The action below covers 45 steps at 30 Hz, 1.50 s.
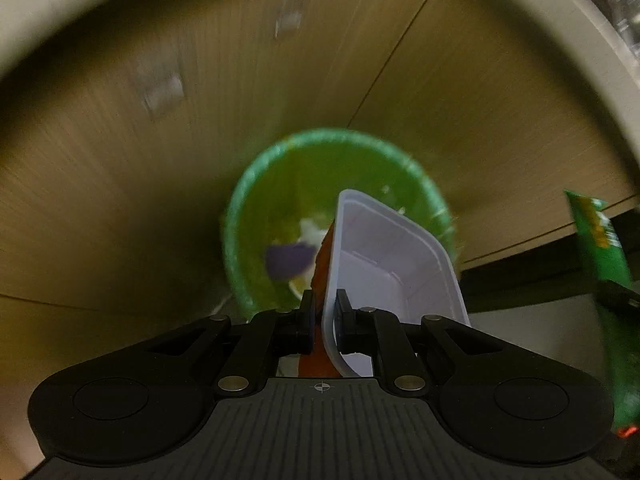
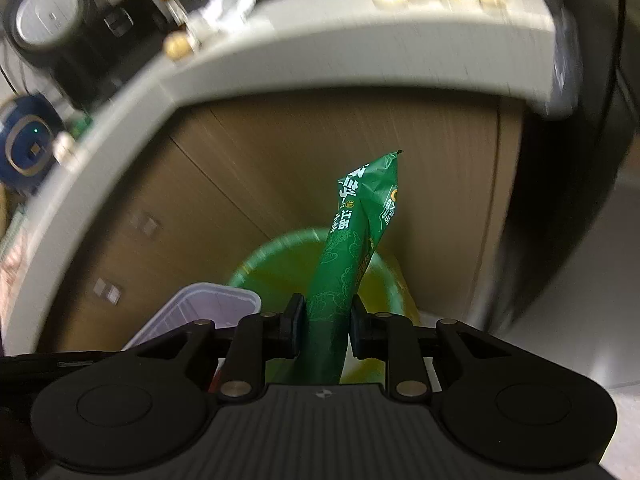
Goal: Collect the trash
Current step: 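Carry tray and green packet over the green bin and open both grippers, then move the right gripper to the garlic bulb and grasp it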
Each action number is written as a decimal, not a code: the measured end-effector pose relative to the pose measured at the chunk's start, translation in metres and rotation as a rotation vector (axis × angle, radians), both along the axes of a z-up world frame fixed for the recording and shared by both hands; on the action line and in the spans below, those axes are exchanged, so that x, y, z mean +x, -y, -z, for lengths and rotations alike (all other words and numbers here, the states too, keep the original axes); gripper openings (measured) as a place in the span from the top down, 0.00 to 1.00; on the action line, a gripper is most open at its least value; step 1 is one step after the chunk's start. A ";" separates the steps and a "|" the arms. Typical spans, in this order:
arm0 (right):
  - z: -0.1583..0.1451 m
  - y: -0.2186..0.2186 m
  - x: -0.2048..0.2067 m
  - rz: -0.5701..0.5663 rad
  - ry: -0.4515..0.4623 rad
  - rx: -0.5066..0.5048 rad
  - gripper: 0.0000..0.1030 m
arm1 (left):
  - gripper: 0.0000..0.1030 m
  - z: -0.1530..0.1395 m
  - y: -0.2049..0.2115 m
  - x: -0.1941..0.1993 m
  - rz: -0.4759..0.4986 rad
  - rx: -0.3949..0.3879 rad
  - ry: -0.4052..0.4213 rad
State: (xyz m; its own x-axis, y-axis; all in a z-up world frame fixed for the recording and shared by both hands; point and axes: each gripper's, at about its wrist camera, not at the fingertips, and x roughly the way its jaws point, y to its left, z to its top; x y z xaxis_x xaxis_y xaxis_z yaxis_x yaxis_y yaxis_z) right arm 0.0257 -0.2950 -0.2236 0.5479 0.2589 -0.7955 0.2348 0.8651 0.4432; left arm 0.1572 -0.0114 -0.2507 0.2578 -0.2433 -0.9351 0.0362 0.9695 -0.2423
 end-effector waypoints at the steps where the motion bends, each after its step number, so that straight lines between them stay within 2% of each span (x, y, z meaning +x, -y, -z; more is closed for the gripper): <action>1: 0.006 0.000 -0.001 0.003 -0.021 0.003 0.79 | 0.88 0.014 0.004 0.003 -0.007 0.003 -0.001; 5: 0.020 -0.006 -0.002 -0.026 -0.068 -0.004 0.79 | 0.87 0.063 0.020 0.028 -0.075 -0.025 0.051; 8: 0.029 -0.015 0.004 -0.080 -0.094 -0.049 0.79 | 0.84 0.118 0.029 0.054 -0.106 -0.050 0.074; 11: 0.041 -0.022 0.016 -0.122 -0.120 -0.064 0.79 | 0.83 0.163 0.032 0.069 -0.087 0.012 0.034; 13: 0.043 -0.032 0.025 -0.160 -0.127 -0.078 0.79 | 0.83 0.170 0.022 0.067 -0.092 0.050 0.008; 14: 0.045 -0.037 0.028 -0.182 -0.130 -0.083 0.79 | 0.83 0.168 0.018 0.064 -0.105 0.044 0.002; 18: 0.061 -0.052 0.046 -0.220 -0.169 -0.046 0.79 | 0.83 0.140 -0.006 0.048 -0.150 -0.030 -0.053; 22: 0.091 -0.068 0.077 -0.239 -0.239 0.056 0.79 | 0.83 0.103 -0.014 0.032 -0.112 -0.063 -0.075; 26: 0.128 -0.089 0.117 -0.296 -0.284 0.095 0.76 | 0.83 0.069 -0.021 0.024 -0.100 -0.088 -0.068; 27: 0.135 -0.093 0.126 -0.309 -0.286 0.088 0.75 | 0.83 0.062 -0.022 0.023 -0.096 -0.095 -0.065; 29: 0.144 -0.101 0.140 -0.327 -0.312 0.024 0.64 | 0.83 0.046 -0.022 0.022 -0.087 -0.122 -0.044; 30: 0.143 -0.103 0.143 -0.331 -0.317 -0.010 0.62 | 0.83 0.038 -0.020 0.023 -0.078 -0.133 -0.030; 32: 0.132 -0.104 0.142 -0.316 -0.307 -0.061 0.61 | 0.83 0.018 -0.015 0.026 -0.044 -0.147 0.003; 36: 0.094 -0.093 0.128 -0.253 -0.271 -0.054 0.55 | 0.83 -0.030 -0.001 0.033 0.018 -0.140 0.075; 40: 0.041 -0.086 0.109 -0.205 -0.216 -0.056 0.55 | 0.83 -0.084 0.007 0.040 0.071 -0.083 0.139; 45: -0.038 -0.093 0.098 -0.187 -0.081 -0.097 0.48 | 0.83 -0.140 0.007 0.046 0.093 -0.013 0.246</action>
